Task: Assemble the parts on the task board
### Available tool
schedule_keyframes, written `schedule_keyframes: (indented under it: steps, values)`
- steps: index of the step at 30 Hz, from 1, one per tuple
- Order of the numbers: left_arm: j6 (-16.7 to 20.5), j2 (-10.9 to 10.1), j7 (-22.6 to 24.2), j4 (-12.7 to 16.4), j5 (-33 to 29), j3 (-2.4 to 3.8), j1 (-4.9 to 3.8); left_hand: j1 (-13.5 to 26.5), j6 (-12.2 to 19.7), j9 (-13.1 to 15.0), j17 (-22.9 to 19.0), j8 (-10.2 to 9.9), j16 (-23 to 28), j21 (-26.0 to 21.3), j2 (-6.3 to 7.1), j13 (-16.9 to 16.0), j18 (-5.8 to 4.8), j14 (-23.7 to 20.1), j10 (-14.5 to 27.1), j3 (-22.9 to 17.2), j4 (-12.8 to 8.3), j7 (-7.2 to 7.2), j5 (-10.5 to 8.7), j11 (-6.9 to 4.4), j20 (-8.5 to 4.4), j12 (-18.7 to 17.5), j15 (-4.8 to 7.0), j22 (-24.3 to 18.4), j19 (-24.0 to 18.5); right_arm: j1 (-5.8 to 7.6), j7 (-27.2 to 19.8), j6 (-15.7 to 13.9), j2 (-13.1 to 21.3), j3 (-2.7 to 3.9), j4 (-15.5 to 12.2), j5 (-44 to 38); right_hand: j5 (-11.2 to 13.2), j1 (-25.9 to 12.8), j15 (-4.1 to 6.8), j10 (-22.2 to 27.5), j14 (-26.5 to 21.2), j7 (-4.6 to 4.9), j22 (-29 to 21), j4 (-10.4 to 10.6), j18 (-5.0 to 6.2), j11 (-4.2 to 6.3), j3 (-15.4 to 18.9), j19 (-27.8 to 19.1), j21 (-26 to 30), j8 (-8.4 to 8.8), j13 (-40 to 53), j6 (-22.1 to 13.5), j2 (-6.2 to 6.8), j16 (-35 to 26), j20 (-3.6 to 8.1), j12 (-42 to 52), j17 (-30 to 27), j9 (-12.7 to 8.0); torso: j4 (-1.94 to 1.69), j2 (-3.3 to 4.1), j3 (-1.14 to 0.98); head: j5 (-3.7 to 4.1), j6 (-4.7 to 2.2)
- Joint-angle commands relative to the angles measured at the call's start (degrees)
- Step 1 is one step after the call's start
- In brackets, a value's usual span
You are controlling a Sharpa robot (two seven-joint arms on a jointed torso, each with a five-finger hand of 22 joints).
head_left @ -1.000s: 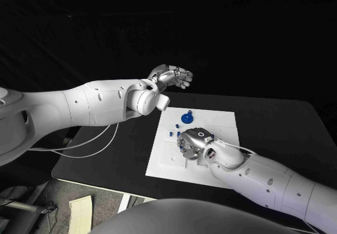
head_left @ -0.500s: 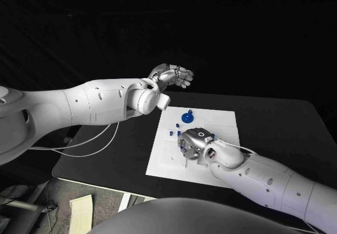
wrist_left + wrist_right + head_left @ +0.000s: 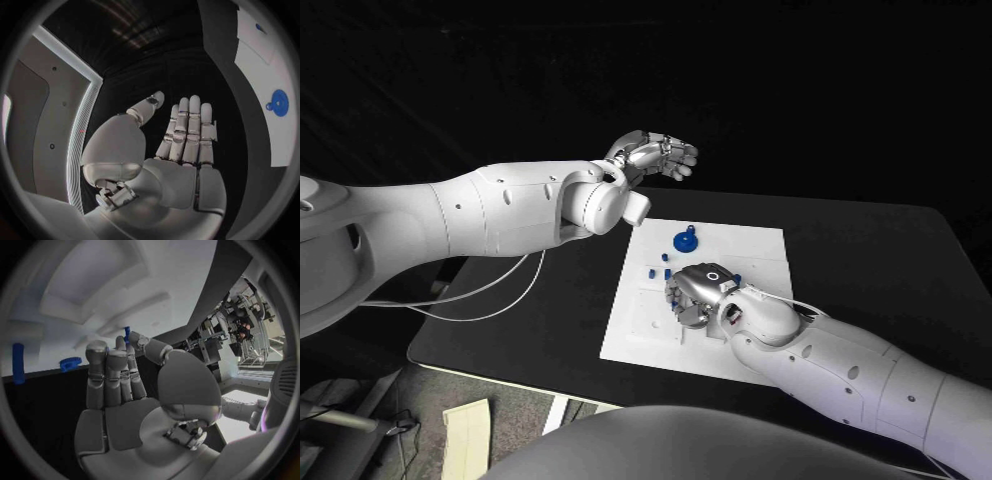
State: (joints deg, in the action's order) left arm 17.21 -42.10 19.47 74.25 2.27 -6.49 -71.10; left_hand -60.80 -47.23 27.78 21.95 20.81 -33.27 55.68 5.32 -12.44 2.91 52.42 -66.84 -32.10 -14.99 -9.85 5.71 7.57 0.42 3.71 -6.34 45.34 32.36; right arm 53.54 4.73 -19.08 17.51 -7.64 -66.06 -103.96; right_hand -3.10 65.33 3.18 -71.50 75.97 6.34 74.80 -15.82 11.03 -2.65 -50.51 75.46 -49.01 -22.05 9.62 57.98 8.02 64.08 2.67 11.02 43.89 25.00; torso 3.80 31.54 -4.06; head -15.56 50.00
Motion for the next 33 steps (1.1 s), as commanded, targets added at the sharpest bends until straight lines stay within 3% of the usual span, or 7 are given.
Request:
schedule_keyframes:
  steps: [1, 13, 16, 25, 27, 28, 33]
  values:
    - [0.0, 0.1, 0.8, 0.1, -0.3, 0.06, -0.13, 0.2, 0.3, -0.1, 0.1, 0.3, 0.4, -0.2, -0.16, 0.1, 1.05, 0.4, 0.2, 0.3, 0.1, 0.00, 0.33, -0.11, 0.17, 0.3, 0.05, 0.1, -0.1, -0.13, 0.2, 2.1, -0.1, -0.12, 0.1, -0.9, 0.3, -0.1, 0.61, -1.9, -1.1, 0.23, 0.1, 0.0, 3.97, -0.03, -0.2, 1.2, -0.4, -0.20, 0.1, 0.1, -0.35, 0.3, 1.68, 0.1, -0.1, 0.0, 0.01, 0.02, 0.03, -0.02, 0.00]
    - [0.0, 0.1, 0.8, 0.1, -0.3, 0.06, -0.18, 0.2, 0.4, -0.1, 0.1, 0.3, 0.4, -0.2, -0.16, 0.1, 1.05, 0.4, 0.2, 0.3, 0.1, -0.01, 0.33, -0.11, 0.17, 0.3, 0.05, 0.1, 0.0, -0.18, 0.1, 2.7, -0.3, -0.19, 0.6, 1.1, 0.1, -1.0, 0.21, -0.8, -1.3, 0.59, 0.2, 0.2, 3.97, -0.44, -0.3, 0.8, -0.2, 0.34, 0.1, -0.6, -0.32, 0.1, 1.44, -0.7, -0.5, -0.1, 0.06, -0.05, -0.01, -0.01, 0.00]
    - [0.0, 0.0, 0.7, 0.1, -0.3, 0.06, -0.19, 0.2, 0.4, -0.1, 0.2, 0.3, 0.4, -0.2, -0.16, 0.1, 1.05, 0.4, 0.2, 0.3, 0.1, -0.01, 0.33, -0.11, 0.17, 0.3, 0.05, 0.1, 0.0, -0.16, -0.1, 0.9, 0.0, -0.19, 0.9, 3.7, -4.5, -3.2, -0.25, 0.2, -1.3, 1.05, 0.3, 0.2, 3.97, -0.87, 1.1, 0.6, -0.2, 1.01, 0.2, -1.5, 0.58, 0.1, 1.17, -1.5, -0.8, -0.4, 0.09, -0.08, -0.02, -0.11, 0.00]
    - [0.0, -0.1, 0.7, 0.0, -0.3, 0.06, -0.20, 0.2, 0.4, -0.1, 0.2, 0.3, 0.4, -0.2, -0.15, 0.1, 1.05, 0.4, 0.2, 0.3, 0.1, -0.01, 0.33, -0.11, 0.17, 0.3, 0.05, 0.1, 0.0, -0.11, -0.5, -3.2, 0.5, -0.16, 0.3, 5.3, -4.5, -3.2, -0.25, 0.2, -1.3, 1.05, 0.3, 0.2, 3.97, -0.87, 1.1, 0.6, -0.2, 1.01, 0.2, -1.5, 0.58, 0.1, 1.17, -1.5, -0.8, -0.4, 0.10, -0.06, -0.07, 0.04, 0.00]
    - [0.0, -0.1, 0.7, 0.0, -0.3, 0.06, -0.20, 0.2, 0.4, -0.1, 0.2, 0.3, 0.5, -0.2, -0.14, 0.1, 1.04, 0.4, 0.2, 0.3, 0.1, -0.01, 0.33, -0.11, 0.17, 0.3, 0.05, 0.1, 0.0, -0.01, -0.5, -4.0, 0.9, -0.15, -0.2, 5.5, -5.7, -4.8, -0.71, 2.3, -1.1, 1.78, 0.4, 0.1, 3.89, -1.40, 2.6, 0.8, -0.3, 2.02, -0.3, -3.4, 2.27, 0.2, 1.06, -2.7, -0.7, -0.8, 0.11, -0.08, -0.06, 0.09, 0.00]
    - [0.0, -0.2, 0.7, 0.0, -0.3, 0.06, -0.20, 0.2, 0.4, -0.1, 0.2, 0.3, 0.5, -0.2, -0.13, 0.1, 1.04, 0.4, 0.2, 0.3, 0.1, -0.02, 0.32, -0.10, 0.17, 0.3, 0.04, 0.1, 0.0, 0.12, -0.5, -4.4, 1.1, -0.15, -0.5, 5.7, -7.2, -7.3, -2.01, 7.7, -1.3, 3.51, 0.4, -0.4, 3.78, -2.83, 5.2, 0.7, -0.4, 4.54, -1.7, -8.1, 5.92, 0.2, 0.95, -5.7, -0.7, -1.8, 0.14, -0.10, -0.07, 0.09, 0.00]
    - [0.1, -0.5, 0.6, 0.0, -0.3, 0.05, -0.20, 0.2, 0.4, -0.2, 0.2, 0.3, 0.5, -0.3, -0.09, 0.2, 1.04, 0.4, 0.2, 0.3, 0.1, -0.04, 0.32, -0.09, 0.18, 0.3, 0.04, 0.1, 0.0, 0.81, 0.1, -5.3, 3.1, 0.07, -3.8, 5.8, -16.0, -6.5, -3.88, 9.8, -2.0, 4.79, 0.0, -0.5, 3.97, -4.68, 13.5, 0.2, 0.6, 4.91, -3.2, -10.7, 5.74, 0.9, 1.06, -6.8, -1.1, -1.7, 0.21, -0.09, -0.11, 0.21, 0.00]
